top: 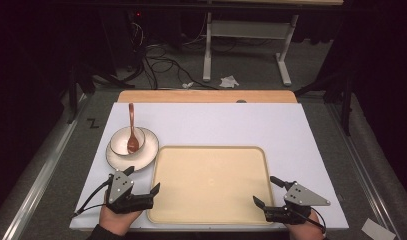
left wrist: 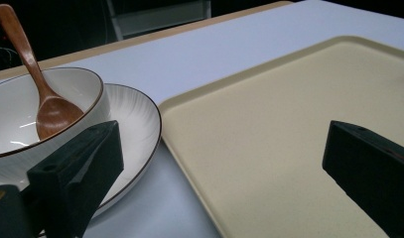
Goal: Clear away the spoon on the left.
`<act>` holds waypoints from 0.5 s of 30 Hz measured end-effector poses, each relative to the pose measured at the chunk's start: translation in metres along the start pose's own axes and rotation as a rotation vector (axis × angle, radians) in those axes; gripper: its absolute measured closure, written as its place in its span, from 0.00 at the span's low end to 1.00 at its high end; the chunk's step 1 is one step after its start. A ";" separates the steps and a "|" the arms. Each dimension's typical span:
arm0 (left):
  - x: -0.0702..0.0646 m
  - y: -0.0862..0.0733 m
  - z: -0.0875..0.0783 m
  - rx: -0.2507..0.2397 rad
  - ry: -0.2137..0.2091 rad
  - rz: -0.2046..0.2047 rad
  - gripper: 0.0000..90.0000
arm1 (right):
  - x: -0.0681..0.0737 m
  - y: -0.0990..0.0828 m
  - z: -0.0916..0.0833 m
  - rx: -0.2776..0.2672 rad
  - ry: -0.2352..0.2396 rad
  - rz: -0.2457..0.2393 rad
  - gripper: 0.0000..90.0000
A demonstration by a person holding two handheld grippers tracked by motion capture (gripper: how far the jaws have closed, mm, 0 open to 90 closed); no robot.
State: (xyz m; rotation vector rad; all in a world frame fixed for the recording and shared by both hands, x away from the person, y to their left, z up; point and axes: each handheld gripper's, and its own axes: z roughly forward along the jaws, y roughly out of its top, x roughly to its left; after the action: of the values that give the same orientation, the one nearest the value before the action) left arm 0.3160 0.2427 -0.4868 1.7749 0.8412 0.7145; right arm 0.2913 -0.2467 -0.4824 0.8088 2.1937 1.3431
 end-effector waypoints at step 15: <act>-0.043 0.006 -0.019 0.091 0.097 -0.105 0.04 | 0.001 0.001 -0.003 -0.004 -0.008 0.001 0.19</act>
State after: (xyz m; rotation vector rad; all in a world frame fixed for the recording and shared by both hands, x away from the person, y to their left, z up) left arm 0.2774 0.2162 -0.4787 1.7732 1.0387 0.7070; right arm 0.2893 -0.2477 -0.4803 0.8127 2.1836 1.3425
